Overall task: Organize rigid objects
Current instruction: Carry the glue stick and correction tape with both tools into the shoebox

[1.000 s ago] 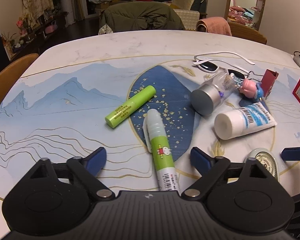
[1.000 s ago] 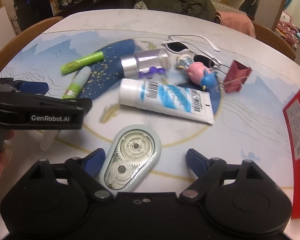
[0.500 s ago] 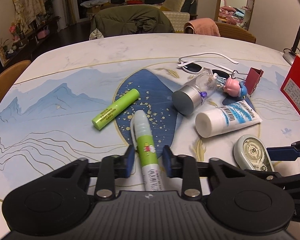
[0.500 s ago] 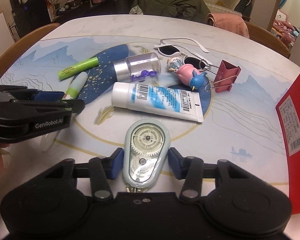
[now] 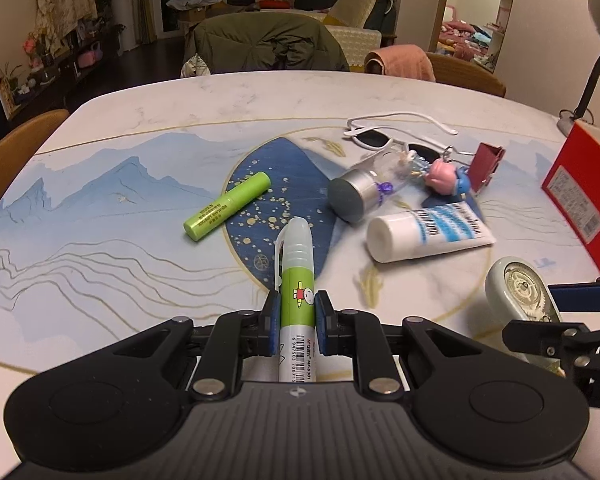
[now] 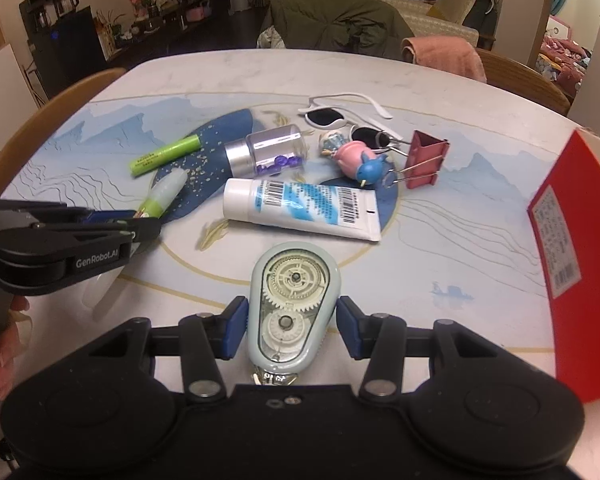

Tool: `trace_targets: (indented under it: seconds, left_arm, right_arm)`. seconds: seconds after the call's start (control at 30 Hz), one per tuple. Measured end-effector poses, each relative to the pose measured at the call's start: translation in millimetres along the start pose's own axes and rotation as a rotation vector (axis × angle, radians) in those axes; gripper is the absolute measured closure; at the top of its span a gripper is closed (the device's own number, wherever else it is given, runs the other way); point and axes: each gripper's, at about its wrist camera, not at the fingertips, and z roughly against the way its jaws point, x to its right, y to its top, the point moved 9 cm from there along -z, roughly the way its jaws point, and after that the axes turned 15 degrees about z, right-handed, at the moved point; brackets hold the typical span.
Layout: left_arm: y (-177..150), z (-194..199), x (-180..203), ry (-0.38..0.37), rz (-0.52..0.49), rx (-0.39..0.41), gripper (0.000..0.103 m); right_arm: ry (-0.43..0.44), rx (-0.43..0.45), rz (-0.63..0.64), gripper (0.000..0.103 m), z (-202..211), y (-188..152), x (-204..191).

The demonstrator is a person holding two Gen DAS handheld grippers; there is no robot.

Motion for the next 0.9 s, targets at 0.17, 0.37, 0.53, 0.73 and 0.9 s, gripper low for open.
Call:
trace_targets:
  seconds: [0.17,0.37,0.53,0.73,0.9]
  left_arm:
    - [-2,23,16,-0.024,0.008,0.008,0.086]
    - [-2,51,53,-0.057,-0.018,0.010,0.086]
    - [0,70,91,-0.088,-0.041,0.014,0.086]
    - [2,84,144,-0.143,-0.083,0.021,0.086]
    - [2,90,190,-0.188,-0.120,0.030,0.086]
  right_arm:
    - [0.007,0.019,-0.011,0.056,23,-4,11]
    - [0.004,0.053,-0.021,0.056,55,-7,32]
    - [-0.007,0.089,-0.037,0.056,84,-10,57]
    - [-0.039,0.127,-0.058,0.056,114,-17,98]
    - [-0.077,0.151,-0.086,0.056,132,-27,138]
